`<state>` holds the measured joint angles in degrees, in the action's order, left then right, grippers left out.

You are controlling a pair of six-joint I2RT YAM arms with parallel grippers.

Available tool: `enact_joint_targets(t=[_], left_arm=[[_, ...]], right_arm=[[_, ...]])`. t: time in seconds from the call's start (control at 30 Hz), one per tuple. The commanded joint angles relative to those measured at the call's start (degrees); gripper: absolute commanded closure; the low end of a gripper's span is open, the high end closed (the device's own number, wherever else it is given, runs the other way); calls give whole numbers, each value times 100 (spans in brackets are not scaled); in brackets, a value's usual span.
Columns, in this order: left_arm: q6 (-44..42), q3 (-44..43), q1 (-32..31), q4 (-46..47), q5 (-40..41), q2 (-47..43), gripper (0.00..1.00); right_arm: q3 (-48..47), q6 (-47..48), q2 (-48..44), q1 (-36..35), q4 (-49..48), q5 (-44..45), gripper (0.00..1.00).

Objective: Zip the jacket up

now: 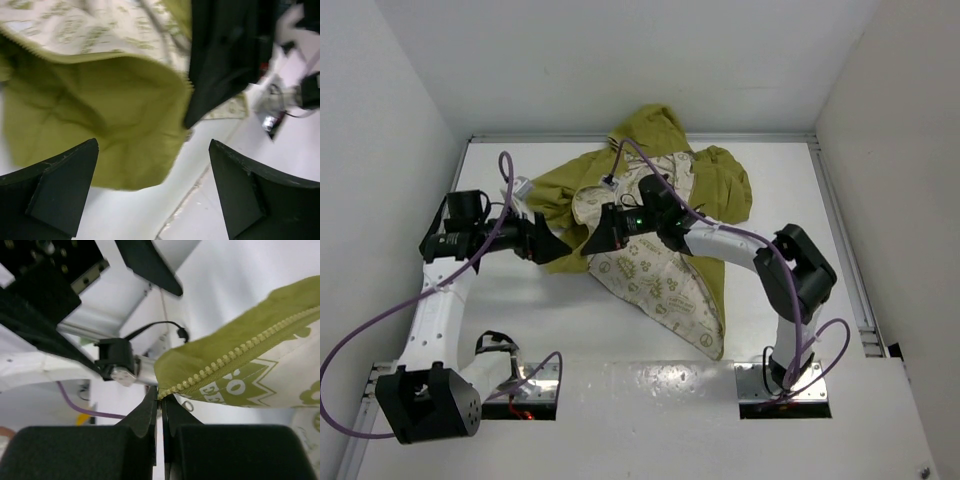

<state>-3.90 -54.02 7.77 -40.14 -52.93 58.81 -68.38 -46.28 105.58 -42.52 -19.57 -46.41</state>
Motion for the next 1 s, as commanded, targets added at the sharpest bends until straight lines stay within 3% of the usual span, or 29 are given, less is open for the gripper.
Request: enact_joint_targets(t=[0.0,0.13,0.37,0.5,0.6,0.97], left_arm=[[-199,268,49,93,-1348,-79,4],[-84,769,111,164,-1685,-141,10],[135,876,111,358,-1624,-256,11],[135,928,163,411,-1729,-203,22],[83,928,163,411,-1783,-150,38],[91,928,40,472,-1774,-97,41]], right_arm=[[53,-1146,138,16,-1892,-535,100],[-70,-1233,173,7,-1839,-562,100],[-96,-1304,217,-11,-1901,-588,100],[-105,-1278,217,-54,-1884,-614,100],[-88,-1269,217,-63,-1831,-614,100],[-255,-1234,270,-81,-1524,-588,100]])
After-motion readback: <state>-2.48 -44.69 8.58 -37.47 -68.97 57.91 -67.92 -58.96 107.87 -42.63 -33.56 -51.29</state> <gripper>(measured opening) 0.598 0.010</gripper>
